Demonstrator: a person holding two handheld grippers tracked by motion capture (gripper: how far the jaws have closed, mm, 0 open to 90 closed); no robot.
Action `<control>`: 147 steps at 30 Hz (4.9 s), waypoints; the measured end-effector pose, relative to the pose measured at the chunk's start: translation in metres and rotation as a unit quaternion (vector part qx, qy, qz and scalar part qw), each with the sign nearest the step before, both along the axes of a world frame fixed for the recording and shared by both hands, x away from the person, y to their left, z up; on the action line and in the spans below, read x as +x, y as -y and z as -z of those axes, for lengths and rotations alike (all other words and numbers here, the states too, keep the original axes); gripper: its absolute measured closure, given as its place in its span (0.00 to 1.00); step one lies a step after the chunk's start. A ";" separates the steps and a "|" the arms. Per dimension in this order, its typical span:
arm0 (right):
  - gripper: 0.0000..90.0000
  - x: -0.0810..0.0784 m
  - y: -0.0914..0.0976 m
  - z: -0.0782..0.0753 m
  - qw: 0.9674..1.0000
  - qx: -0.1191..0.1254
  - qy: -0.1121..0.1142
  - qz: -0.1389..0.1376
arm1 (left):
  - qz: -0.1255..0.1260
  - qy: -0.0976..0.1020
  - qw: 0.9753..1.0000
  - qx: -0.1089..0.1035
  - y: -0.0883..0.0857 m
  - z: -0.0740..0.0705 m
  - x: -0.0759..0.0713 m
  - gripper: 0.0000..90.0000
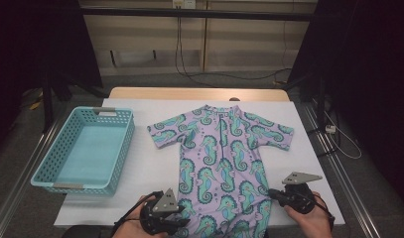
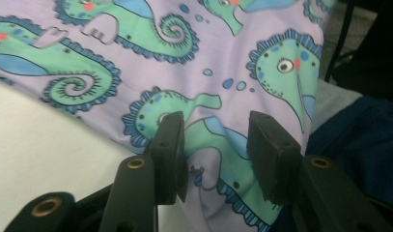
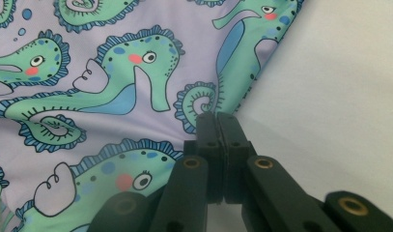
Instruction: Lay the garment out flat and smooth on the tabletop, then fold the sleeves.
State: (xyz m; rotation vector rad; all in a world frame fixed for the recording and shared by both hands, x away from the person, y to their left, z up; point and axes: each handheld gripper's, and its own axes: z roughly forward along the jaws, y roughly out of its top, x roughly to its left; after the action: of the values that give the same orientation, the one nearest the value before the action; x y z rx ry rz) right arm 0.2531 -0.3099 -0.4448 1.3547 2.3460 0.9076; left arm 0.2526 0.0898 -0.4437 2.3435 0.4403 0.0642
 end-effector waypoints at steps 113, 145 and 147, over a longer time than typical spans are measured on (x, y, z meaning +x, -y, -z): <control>0.04 0.027 -0.037 -0.003 0.985 0.100 0.138 0.006 | -0.314 0.043 0.943 -0.101 -0.029 -0.012 0.220 0.12; 0.04 0.021 -0.034 -0.004 0.985 0.099 0.139 -0.006 | -0.365 0.008 0.931 -0.026 -0.042 0.011 0.236 0.24; 0.04 0.022 -0.034 -0.003 0.986 0.098 0.137 -0.007 | -0.372 0.004 0.928 -0.021 -0.045 0.012 0.237 0.26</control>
State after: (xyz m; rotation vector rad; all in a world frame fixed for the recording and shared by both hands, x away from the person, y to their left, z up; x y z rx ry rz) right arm 0.2748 -0.2760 -0.4416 1.1927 2.1051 1.2700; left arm 0.4896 0.1347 -0.4561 2.0050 1.2884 0.4151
